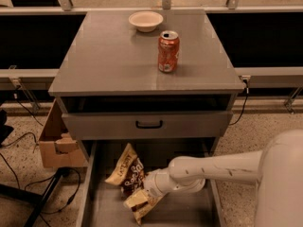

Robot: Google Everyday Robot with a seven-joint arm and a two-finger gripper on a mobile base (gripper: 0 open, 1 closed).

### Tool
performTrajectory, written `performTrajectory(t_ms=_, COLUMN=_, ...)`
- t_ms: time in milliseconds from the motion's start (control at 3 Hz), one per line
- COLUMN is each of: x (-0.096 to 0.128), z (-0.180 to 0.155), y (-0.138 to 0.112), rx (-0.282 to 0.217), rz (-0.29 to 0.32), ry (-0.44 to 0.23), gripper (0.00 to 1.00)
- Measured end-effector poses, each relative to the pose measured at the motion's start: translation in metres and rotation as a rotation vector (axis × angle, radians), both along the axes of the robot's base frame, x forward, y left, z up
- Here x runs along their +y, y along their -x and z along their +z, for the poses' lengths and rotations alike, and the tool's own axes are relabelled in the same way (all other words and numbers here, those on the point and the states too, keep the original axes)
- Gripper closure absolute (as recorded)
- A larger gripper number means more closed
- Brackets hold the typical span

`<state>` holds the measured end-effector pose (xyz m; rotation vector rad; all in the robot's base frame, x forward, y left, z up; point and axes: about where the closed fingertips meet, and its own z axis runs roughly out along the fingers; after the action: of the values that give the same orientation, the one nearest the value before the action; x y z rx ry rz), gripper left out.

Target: Pick brown chip bag from middle drawer and place on counter

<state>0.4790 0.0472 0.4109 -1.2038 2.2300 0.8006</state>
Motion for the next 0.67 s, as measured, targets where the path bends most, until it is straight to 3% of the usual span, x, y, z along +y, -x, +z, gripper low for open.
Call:
performTrajectory(t_ms=333, x=0.017, z=0.032, y=0.033, rx=0.042, rz=0.034, ry=-0.138, gripper=0.41)
performTrajectory(t_ms=667, x=0.023, z=0.094, y=0.072, rx=0.038, rz=0.074, ry=-0.253, gripper=0.65)
